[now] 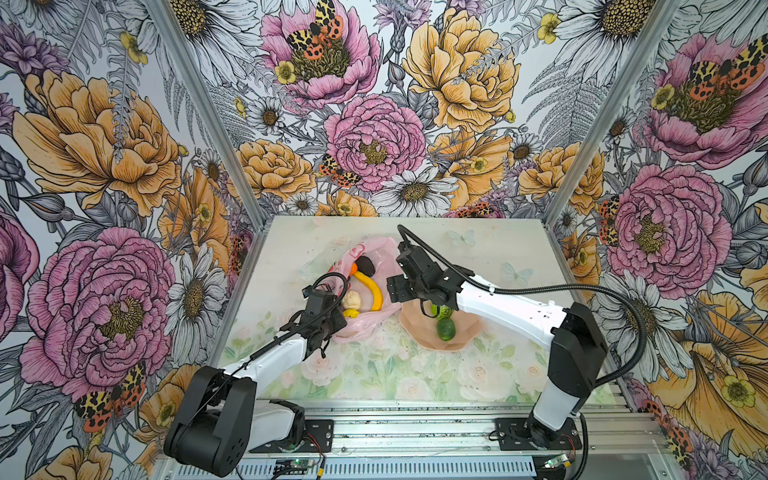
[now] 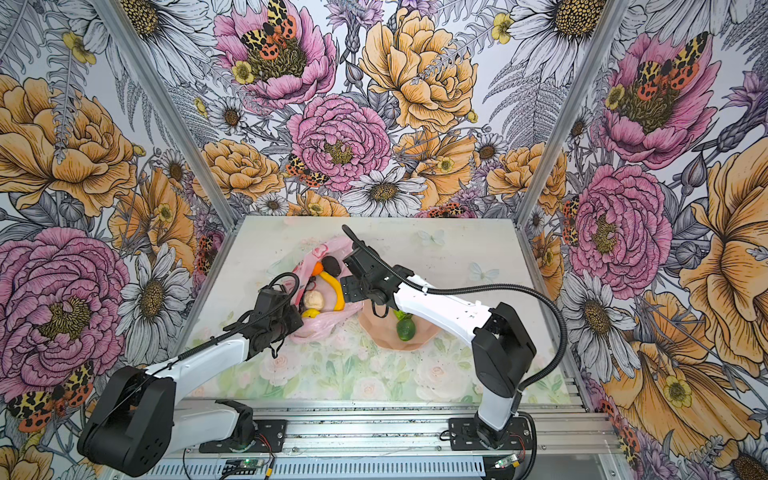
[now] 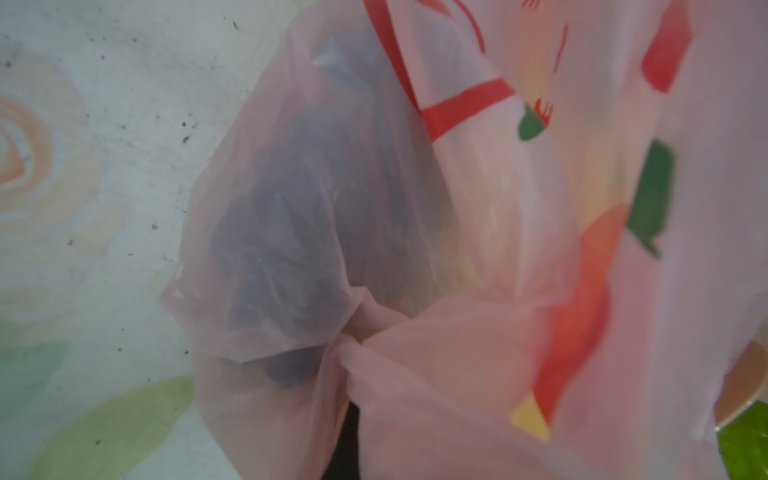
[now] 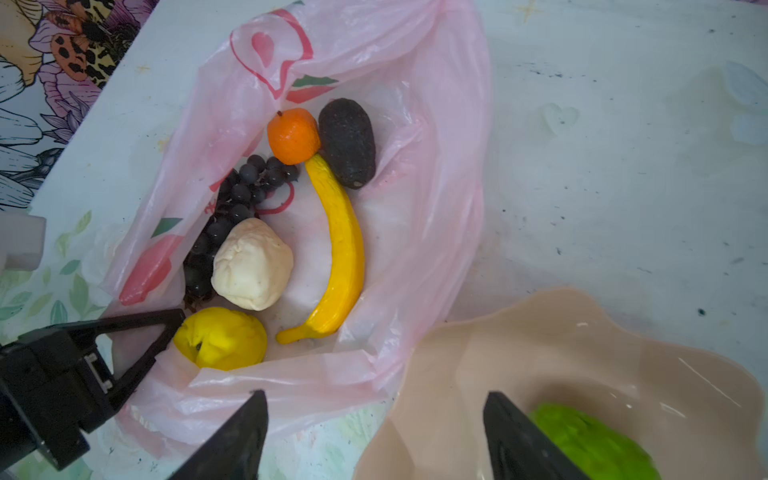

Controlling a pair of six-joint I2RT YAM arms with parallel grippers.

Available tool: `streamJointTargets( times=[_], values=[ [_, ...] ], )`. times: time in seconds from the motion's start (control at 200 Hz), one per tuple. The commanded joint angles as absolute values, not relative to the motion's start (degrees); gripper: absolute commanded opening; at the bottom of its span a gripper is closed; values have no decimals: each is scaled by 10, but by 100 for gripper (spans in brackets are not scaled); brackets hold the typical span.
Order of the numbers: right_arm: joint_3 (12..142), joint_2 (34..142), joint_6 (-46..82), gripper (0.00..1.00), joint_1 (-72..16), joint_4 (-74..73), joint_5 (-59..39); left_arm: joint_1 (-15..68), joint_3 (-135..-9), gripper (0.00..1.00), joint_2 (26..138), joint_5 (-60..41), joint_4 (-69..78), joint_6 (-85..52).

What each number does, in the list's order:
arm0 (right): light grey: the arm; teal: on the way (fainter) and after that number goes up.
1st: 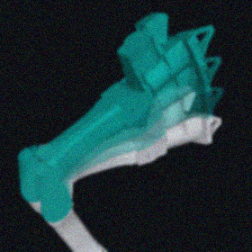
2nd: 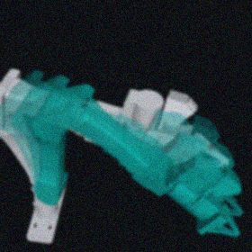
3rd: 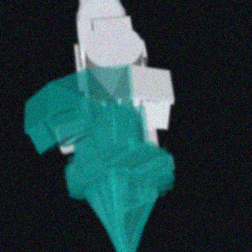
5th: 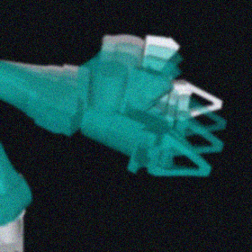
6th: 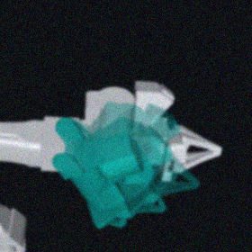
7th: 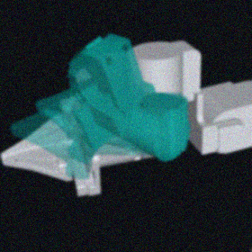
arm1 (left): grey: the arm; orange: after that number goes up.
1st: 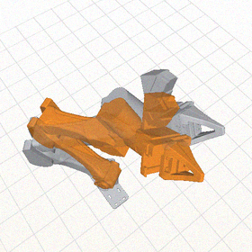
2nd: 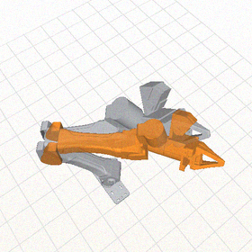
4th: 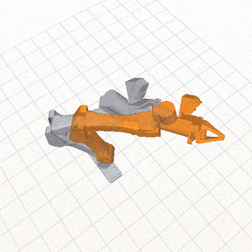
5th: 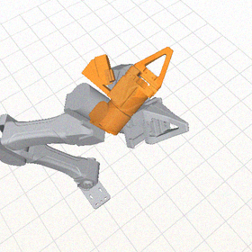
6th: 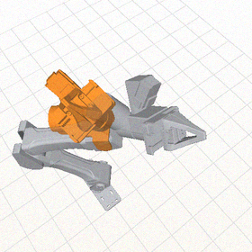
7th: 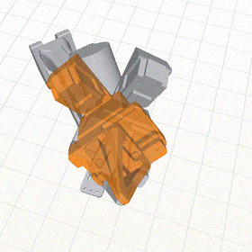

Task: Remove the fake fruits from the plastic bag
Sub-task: 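Move the right gripper back into the bag mouth over the remaining fruits, then reach deeper into the bag and grasp the dark brown fruit with the right gripper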

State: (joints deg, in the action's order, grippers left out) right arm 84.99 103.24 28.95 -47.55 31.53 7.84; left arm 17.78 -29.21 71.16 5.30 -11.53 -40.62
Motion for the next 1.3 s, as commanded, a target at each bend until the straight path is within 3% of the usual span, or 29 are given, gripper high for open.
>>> streamJointTargets(
  times=[0.0, 0.52, 0.696, 0.946, 1.296],
  values=[
    [899, 1086, 274, 81, -480, 271, 46, 183, -287, 0, 708, 43, -126, -413],
    [1157, 1362, 243, 63, -434, 236, 64, 182, -277, 0, 686, 43, -125, -401],
    [1197, 1398, 262, 62, -418, 236, 64, 181, -267, 0, 678, 42, -119, -402],
    [1251, 1444, 253, 63, -410, 237, -13, 181, -260, 0, 667, 46, -116, -399],
    [1332, 1509, 263, 62, -409, 281, -16, 180, -246, 1, 631, 56, -126, -408]
  ],
)
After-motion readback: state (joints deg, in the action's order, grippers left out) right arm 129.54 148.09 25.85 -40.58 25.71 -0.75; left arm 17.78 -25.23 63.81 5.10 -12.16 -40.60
